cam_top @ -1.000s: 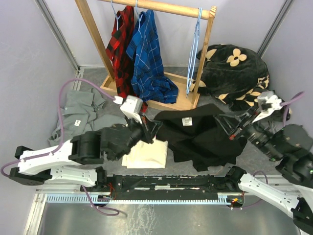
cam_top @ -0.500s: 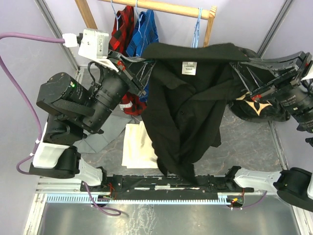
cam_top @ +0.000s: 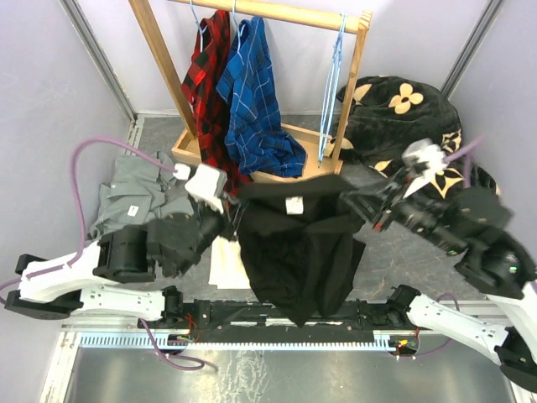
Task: Place the shirt on the hanger
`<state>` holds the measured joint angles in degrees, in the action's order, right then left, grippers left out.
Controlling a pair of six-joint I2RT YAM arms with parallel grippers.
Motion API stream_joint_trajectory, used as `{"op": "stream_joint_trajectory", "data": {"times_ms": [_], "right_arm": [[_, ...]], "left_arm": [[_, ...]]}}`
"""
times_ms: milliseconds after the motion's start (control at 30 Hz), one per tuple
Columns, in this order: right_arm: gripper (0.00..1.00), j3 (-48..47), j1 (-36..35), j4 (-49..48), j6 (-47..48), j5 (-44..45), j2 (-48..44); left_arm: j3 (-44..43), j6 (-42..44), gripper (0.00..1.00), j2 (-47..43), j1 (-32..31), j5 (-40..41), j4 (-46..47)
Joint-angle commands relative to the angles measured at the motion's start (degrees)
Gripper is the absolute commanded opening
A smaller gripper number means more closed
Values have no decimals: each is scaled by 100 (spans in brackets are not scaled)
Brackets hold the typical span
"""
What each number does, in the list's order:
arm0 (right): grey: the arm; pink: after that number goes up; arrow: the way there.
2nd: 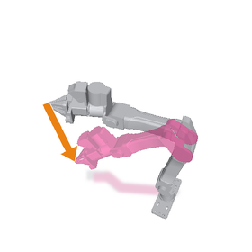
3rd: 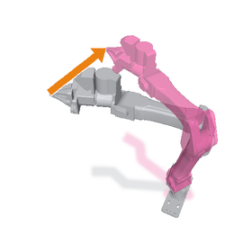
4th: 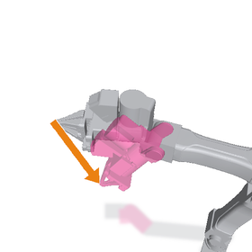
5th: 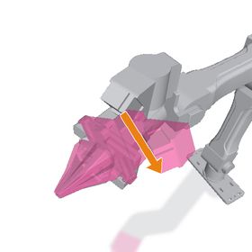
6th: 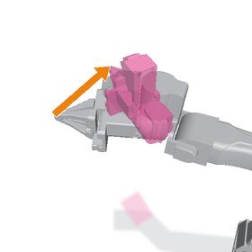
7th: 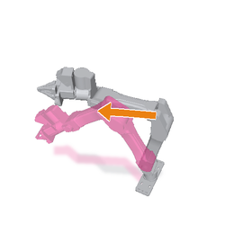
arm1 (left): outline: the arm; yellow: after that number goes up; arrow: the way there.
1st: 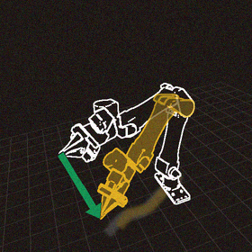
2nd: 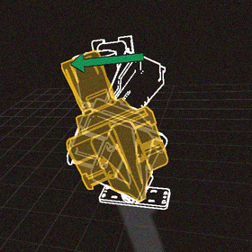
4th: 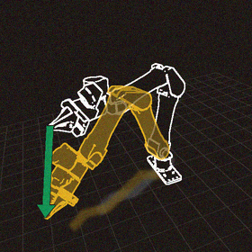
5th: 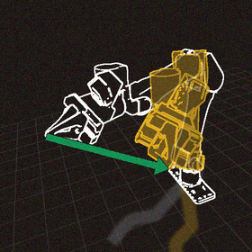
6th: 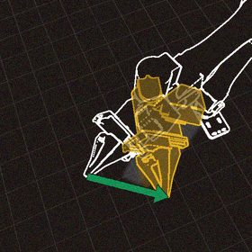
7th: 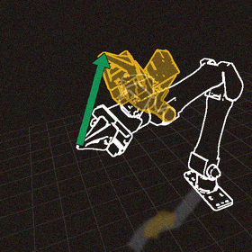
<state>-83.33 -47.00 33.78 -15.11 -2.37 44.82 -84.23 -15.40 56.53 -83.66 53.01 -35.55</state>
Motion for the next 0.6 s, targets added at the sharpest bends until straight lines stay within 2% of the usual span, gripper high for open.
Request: {"op": "stream_joint_trajectory", "data": {"times_ms": [0, 67, 167, 300, 367, 500, 567], "right_arm": [[0, 1781, 24, -492, -940, -365, -700], [0, 2461, 27, -468, -1323, -231, -944], [0, 3288, 31, -214, -1811, 485, -1232], [0, 4118, 31, -109, -2295, 1217, -1240], [0, 4304, 35, -226, -2514, 1232, -978], [0, 4295, 205, -586, -2583, 863, 94], [0, 4302, 505, -771, -2583, 537, 641]], "left_arm": [[1982, -2605, 3, -1206, 25, -316, -440], [2853, -3215, 3, -1380, 25, -570, -354], [3805, -3841, 3, -1381, 27, -764, 20], [4359, -4147, 3, -989, 232, -863, 376], [4390, -3935, 3, -626, 656, -1301, 592], [4890, -3377, 3, -224, 2000, -2711, 1741], [5043, -3312, 3, -101, 2362, -2996, 1967]]}}
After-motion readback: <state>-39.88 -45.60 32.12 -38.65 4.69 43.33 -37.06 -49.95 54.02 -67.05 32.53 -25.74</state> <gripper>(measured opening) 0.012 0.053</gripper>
